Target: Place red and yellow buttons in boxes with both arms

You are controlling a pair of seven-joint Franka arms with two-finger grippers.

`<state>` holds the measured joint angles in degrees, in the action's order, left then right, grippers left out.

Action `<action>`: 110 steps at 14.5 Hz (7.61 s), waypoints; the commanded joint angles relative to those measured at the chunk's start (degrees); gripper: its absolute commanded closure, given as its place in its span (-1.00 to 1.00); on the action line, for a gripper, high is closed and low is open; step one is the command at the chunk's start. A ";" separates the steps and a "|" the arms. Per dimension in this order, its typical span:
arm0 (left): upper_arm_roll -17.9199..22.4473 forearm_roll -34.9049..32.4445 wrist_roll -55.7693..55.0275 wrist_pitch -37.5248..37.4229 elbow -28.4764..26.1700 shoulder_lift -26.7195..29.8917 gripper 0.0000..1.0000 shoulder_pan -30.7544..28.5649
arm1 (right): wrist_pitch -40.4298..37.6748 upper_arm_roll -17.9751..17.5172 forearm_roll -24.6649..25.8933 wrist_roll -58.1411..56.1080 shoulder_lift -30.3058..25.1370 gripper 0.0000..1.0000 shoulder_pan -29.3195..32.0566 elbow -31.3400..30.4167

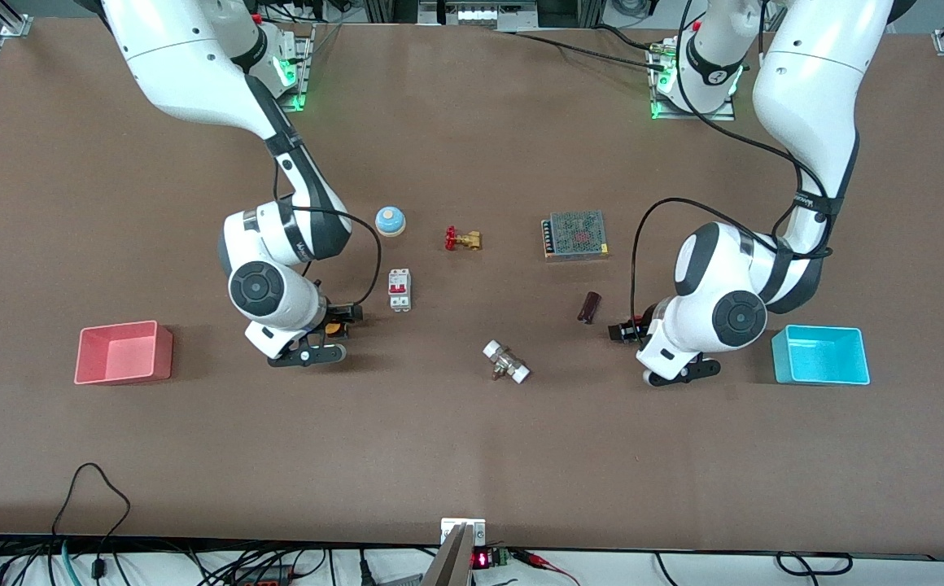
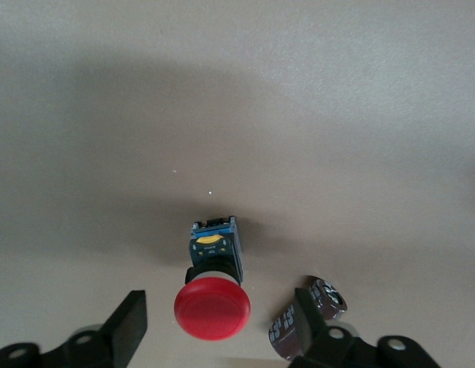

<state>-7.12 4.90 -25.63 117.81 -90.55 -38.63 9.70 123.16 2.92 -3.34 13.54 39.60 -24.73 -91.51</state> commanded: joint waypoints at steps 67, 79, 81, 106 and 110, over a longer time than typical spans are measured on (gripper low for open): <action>-7.73 -11.67 21.32 -24.19 10.92 23.05 -1.00 -20.77 | -0.46 16.85 -9.41 -30.68 7.24 0.21 20.07 8.11; -7.20 -6.22 22.29 -29.74 11.10 33.00 -1.00 -21.56 | -9.15 17.29 -11.69 -30.59 -1.35 -1.00 19.46 8.28; -7.20 -6.14 22.20 -29.74 11.01 33.00 -1.00 -21.56 | -13.45 17.29 -11.34 -30.50 -5.57 -1.00 19.28 8.28; 6.51 -2.79 24.66 -26.14 2.32 38.19 -1.00 -11.81 | -34.83 5.07 4.92 -16.37 -37.30 -1.00 22.36 0.04; 6.42 -2.80 24.58 -26.93 2.04 38.01 -1.00 -11.72 | -36.58 5.07 5.27 -17.32 -39.42 -1.00 22.36 -1.03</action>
<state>-0.46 1.19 -2.52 90.79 -87.70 -1.42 -1.62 86.59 9.09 0.95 -4.27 3.17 -3.09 -89.80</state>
